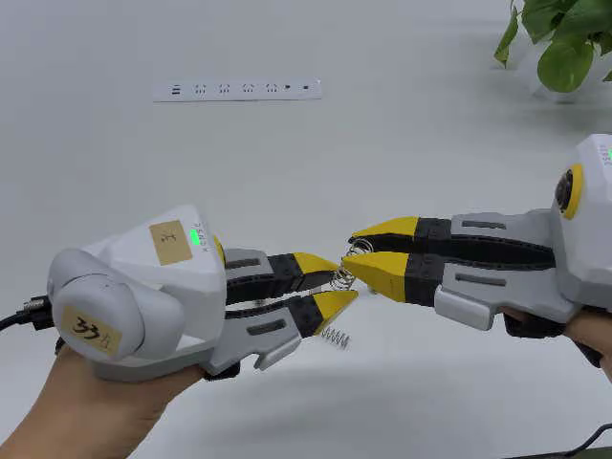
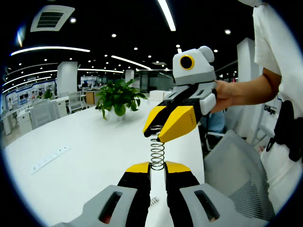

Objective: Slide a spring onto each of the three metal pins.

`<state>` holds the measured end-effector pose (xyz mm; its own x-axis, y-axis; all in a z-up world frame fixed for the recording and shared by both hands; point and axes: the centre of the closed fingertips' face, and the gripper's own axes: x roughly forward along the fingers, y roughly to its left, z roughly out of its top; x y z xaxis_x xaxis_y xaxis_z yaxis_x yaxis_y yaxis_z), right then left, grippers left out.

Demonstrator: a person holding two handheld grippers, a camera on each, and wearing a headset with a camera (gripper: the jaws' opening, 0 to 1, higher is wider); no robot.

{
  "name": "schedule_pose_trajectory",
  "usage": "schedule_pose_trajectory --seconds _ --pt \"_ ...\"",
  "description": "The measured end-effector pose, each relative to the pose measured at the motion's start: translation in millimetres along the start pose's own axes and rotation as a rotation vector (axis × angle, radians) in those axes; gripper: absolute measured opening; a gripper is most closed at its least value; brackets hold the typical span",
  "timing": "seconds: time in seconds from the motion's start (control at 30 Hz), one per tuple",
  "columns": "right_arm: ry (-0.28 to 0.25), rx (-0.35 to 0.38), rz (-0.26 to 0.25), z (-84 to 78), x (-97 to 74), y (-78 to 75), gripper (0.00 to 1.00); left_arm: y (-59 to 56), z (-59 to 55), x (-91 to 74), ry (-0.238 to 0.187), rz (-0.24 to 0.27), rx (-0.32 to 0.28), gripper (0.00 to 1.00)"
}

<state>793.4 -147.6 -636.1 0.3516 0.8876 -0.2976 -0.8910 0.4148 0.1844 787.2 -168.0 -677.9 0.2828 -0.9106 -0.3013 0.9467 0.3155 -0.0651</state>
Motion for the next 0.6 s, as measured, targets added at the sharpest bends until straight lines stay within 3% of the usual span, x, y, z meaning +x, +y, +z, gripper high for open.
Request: schedule_pose_trajectory --seconds 0.3,0.6 --pt "0.014 -0.019 0.004 -2.3 0.4 -1.3 0.12 -0.5 -0.5 -0.4 -0.003 0.0 -0.006 0.1" --pt "0.069 -0.051 0.031 -6.2 -0.8 -2.0 0.2 0.1 -2.1 -0.3 -0.009 0.002 -0.012 0.1"
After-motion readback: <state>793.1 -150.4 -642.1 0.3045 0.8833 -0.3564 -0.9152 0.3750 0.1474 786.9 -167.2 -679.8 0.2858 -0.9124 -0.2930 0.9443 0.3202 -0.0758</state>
